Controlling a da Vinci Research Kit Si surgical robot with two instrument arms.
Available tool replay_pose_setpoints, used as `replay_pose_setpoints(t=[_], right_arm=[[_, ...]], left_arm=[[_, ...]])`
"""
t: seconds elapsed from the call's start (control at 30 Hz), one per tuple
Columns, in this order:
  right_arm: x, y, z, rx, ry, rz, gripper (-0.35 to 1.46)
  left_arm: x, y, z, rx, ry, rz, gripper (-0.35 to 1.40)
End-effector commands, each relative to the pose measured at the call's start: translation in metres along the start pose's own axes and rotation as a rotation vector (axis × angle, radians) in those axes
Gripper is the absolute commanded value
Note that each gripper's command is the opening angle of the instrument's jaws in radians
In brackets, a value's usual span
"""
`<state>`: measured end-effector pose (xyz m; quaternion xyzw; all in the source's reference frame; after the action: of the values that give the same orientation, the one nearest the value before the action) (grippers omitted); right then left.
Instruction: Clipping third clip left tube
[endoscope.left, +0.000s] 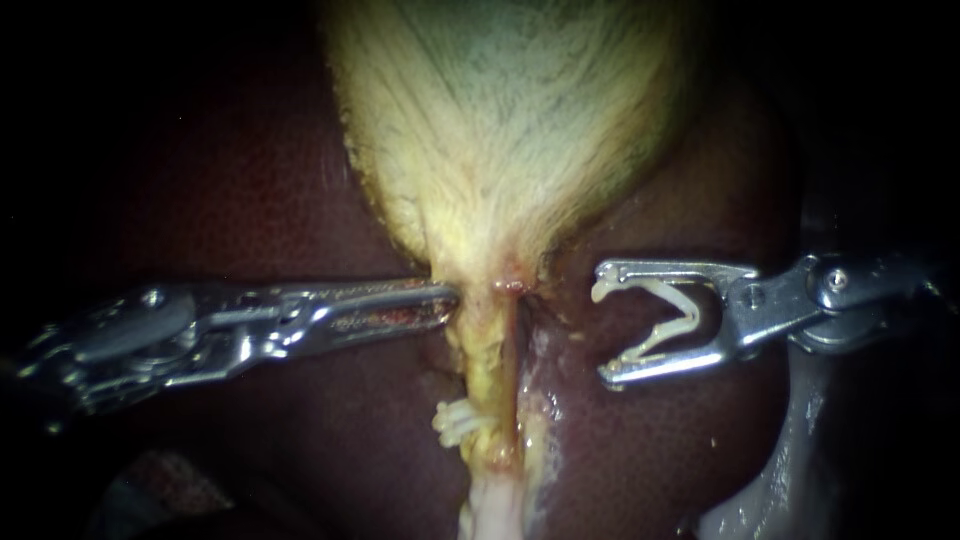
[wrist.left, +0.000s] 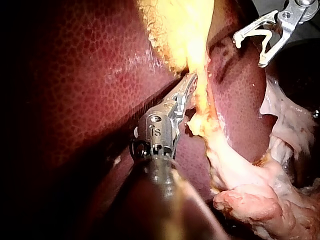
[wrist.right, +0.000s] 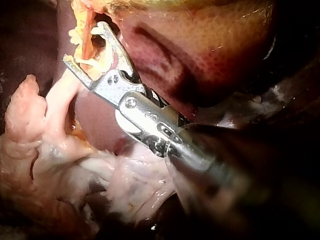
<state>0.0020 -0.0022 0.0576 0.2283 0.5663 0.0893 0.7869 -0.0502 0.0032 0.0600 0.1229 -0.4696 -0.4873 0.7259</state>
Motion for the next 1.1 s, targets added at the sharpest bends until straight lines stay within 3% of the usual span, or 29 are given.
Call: replay_pose_setpoints(t=[0.03, 0.17, 0.37, 0.67, 0.93, 1.1], right_arm=[[0.0, -0.0002, 0.0002, 0.003, 0.001, 0.0, 0.6], [0.0, -0.0004, 0.0015, 0.016, 0.002, -0.002, 0.6], [-0.0008, -0.0009, 0.0053, 0.021, 0.002, 0.082, 0.6], [-0.0039, -0.0013, 0.0123, 0.042, -0.003, 0.165, 0.6], [-0.0069, 0.0007, 0.0144, 0.035, -0.006, 0.172, 0.6], [-0.0079, 0.0019, 0.0148, 0.03, -0.004, 0.171, 0.6]], left_arm=[[-0.0002, 0.0, -0.0002, 0.001, 0.001, -0.001, -0.35], [-0.0007, 0.0005, -0.0015, 0.006, 0.004, -0.003, -0.35], [-0.0004, 0.0014, -0.0039, -0.008, -0.003, -0.001, -0.35], [-0.0012, 0.0023, -0.0065, -0.023, -0.017, -0.008, -0.35], [-0.0014, 0.0014, -0.0071, -0.026, -0.021, -0.01, -0.35], [-0.0015, 0.0005, -0.0075, -0.03, -0.025, -0.011, -0.35]])
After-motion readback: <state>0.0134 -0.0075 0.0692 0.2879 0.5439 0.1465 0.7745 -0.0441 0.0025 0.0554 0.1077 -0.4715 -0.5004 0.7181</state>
